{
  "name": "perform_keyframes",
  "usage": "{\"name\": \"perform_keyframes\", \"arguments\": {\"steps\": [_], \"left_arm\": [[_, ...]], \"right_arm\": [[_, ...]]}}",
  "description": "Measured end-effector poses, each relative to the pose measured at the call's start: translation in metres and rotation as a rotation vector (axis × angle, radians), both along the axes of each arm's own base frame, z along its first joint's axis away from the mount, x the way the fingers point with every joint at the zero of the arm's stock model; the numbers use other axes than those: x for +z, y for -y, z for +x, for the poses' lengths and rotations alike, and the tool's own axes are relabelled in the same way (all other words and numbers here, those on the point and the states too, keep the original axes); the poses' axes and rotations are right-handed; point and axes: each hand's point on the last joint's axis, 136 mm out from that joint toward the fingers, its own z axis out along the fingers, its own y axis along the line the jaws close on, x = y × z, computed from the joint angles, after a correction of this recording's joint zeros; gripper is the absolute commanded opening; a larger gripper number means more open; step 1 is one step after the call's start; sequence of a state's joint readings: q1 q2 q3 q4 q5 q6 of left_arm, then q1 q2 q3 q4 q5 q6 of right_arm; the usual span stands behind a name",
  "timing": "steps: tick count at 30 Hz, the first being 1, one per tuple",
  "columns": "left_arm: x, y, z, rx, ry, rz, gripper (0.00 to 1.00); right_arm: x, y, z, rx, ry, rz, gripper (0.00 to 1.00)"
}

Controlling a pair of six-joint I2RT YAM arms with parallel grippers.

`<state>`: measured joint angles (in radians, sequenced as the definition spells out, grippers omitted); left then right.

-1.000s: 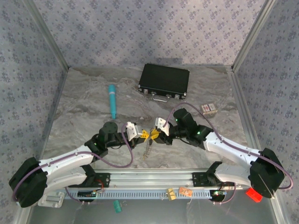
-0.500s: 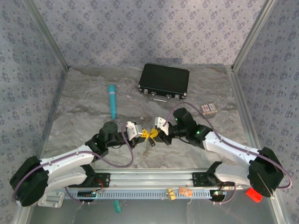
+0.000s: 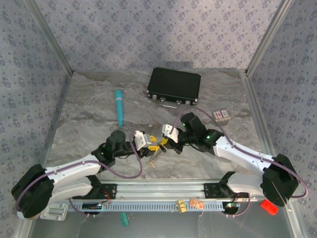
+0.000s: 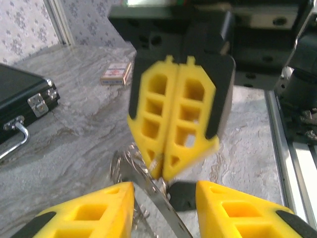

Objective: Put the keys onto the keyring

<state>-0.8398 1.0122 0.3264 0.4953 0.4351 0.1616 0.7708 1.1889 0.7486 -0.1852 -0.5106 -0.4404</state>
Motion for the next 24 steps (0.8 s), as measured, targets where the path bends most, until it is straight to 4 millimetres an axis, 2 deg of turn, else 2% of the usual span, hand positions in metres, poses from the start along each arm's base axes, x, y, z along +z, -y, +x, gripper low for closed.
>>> {"name": "perform_keyframes", "arguments": {"steps": [4,17,24], "left_arm": [[-0.010,-0.005,0.001,0.001,-0.003,0.062,0.32],[0.001,-0.006,0.009,0.004,0.019,0.045,0.24],[0.000,-0.006,0.006,-0.024,0.008,0.039,0.24]], "right_arm": [[0.000,0.001,0.003,0.020,0.037,-0.078,0.00],[-0.002,-0.003,-0.008,0.124,0.086,-0.178,0.00],[-0.002,-0.006,-0.007,0.147,0.096,-0.192,0.00]]}}
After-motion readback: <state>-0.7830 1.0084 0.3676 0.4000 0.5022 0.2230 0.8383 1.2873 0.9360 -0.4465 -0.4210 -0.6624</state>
